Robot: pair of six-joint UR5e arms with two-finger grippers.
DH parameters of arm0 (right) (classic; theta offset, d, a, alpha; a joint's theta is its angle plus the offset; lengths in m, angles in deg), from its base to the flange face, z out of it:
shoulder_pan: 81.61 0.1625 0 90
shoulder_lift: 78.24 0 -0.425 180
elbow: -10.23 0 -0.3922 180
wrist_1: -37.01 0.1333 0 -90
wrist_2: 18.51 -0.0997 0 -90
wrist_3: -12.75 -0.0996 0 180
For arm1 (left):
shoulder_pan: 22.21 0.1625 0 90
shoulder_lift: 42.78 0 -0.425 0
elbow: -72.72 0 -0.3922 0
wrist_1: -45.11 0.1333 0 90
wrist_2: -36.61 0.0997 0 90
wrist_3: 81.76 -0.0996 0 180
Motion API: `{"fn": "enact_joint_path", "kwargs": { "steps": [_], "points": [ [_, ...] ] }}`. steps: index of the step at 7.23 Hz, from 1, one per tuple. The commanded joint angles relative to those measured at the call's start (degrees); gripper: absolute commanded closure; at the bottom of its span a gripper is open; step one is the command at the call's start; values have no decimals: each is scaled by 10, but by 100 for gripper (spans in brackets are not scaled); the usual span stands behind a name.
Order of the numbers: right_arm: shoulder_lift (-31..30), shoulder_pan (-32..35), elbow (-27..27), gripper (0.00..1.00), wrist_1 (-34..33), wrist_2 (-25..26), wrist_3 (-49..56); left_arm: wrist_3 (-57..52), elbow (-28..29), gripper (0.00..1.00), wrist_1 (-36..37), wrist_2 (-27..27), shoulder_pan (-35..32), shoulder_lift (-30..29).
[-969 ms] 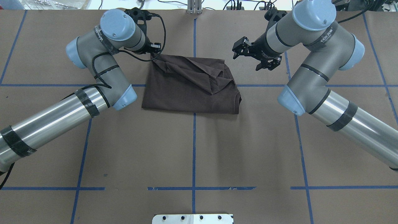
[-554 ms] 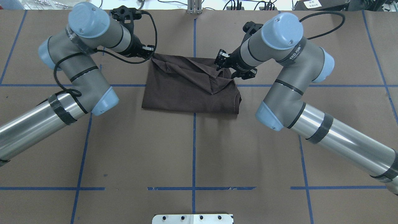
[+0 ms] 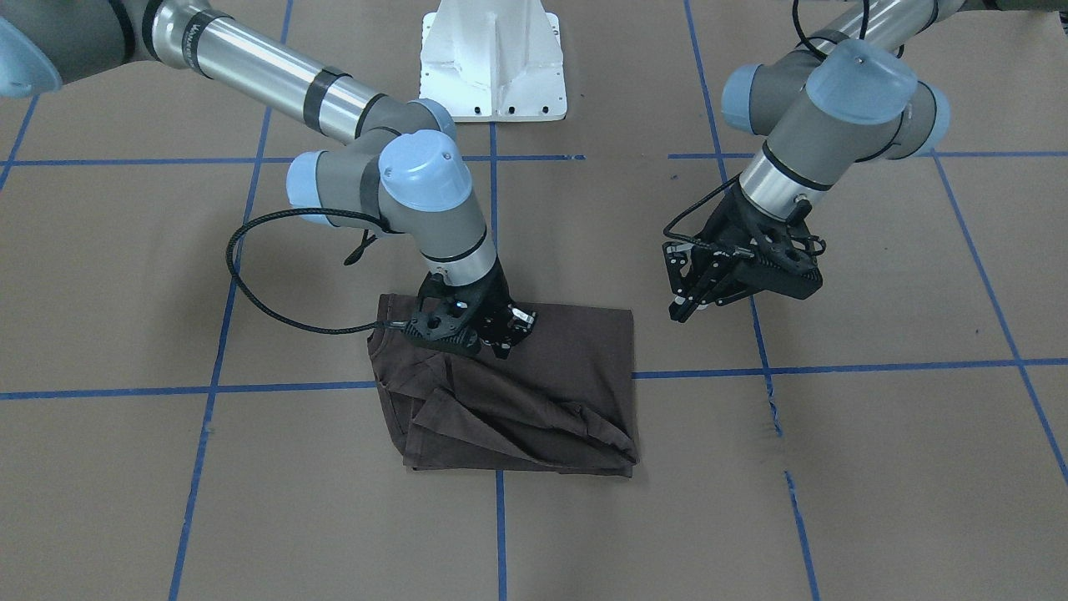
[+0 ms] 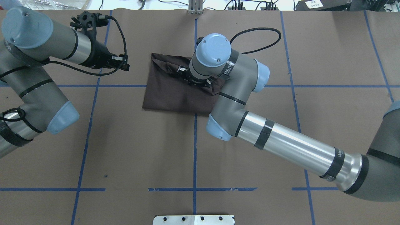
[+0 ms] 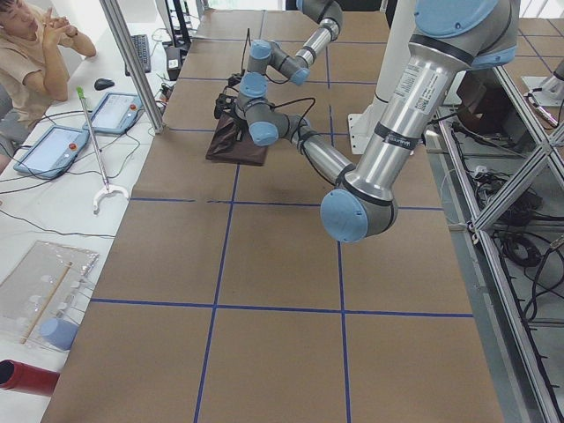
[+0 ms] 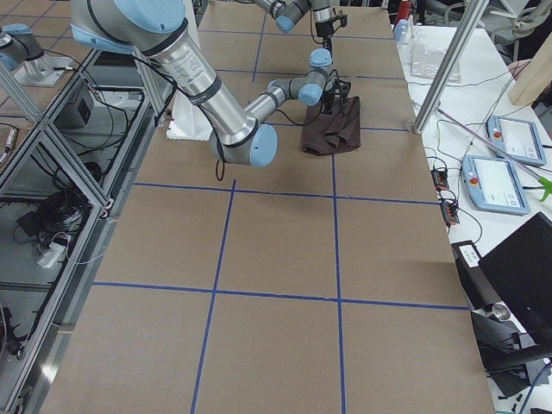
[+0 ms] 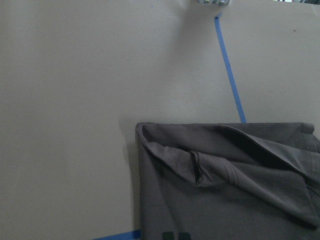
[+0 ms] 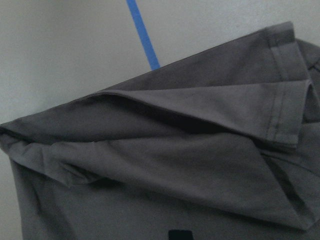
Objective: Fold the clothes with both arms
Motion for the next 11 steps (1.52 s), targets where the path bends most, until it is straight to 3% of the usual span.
{"fn": "enact_joint_path", "kwargs": {
  "steps": [1, 3, 5, 11],
  "points": [
    [21, -17, 39, 100, 1, 13, 4, 8, -8, 83, 0, -1, 0, 8],
    [60, -15, 101, 100, 2, 16, 21, 16, -7, 83, 0, -1, 0, 8],
    [61, -4, 126, 100, 3, 23, 44, 16, -6, 83, 0, -1, 0, 8],
    [64, 130, 219, 100, 11, 23, 168, 11, -2, 83, -1, 3, 1, 9]
  ]
}}
